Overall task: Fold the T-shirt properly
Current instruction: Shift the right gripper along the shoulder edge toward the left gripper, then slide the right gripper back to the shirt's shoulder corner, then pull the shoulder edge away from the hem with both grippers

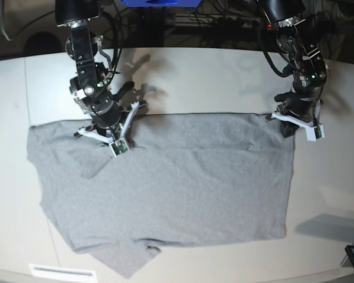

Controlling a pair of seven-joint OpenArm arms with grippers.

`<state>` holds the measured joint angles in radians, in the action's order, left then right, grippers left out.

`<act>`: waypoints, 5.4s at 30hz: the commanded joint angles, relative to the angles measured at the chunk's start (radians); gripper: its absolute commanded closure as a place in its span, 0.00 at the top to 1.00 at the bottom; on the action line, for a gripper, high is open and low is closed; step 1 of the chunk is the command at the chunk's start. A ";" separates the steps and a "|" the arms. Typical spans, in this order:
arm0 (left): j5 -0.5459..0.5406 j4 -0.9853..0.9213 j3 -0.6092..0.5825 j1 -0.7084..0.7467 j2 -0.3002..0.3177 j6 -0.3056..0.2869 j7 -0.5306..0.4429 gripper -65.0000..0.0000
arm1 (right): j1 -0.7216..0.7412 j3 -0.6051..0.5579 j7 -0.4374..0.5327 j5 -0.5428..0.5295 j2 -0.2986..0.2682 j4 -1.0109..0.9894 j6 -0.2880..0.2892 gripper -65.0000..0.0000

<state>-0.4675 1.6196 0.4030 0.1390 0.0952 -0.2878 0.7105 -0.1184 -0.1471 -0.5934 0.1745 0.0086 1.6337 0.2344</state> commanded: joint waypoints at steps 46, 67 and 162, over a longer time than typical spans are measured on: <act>-0.007 0.014 0.003 -0.014 0.005 -0.003 -0.025 0.00 | 0.185 0.013 -0.089 -0.002 -0.124 -0.005 -0.008 0.00; -0.007 0.025 0.003 -0.008 0.011 -0.003 -0.025 0.00 | 0.219 -0.036 -0.015 0.003 -0.055 -0.151 -0.011 0.00; 0.522 -0.103 -0.032 0.072 -0.067 -0.001 -0.406 0.00 | -0.076 0.452 0.169 0.001 0.020 -0.022 0.039 0.00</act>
<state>0.0395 1.5066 0.3691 0.2035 0.0231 -0.2878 0.2760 -0.1997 0.3016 -0.4133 0.1780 0.0330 1.5970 0.2756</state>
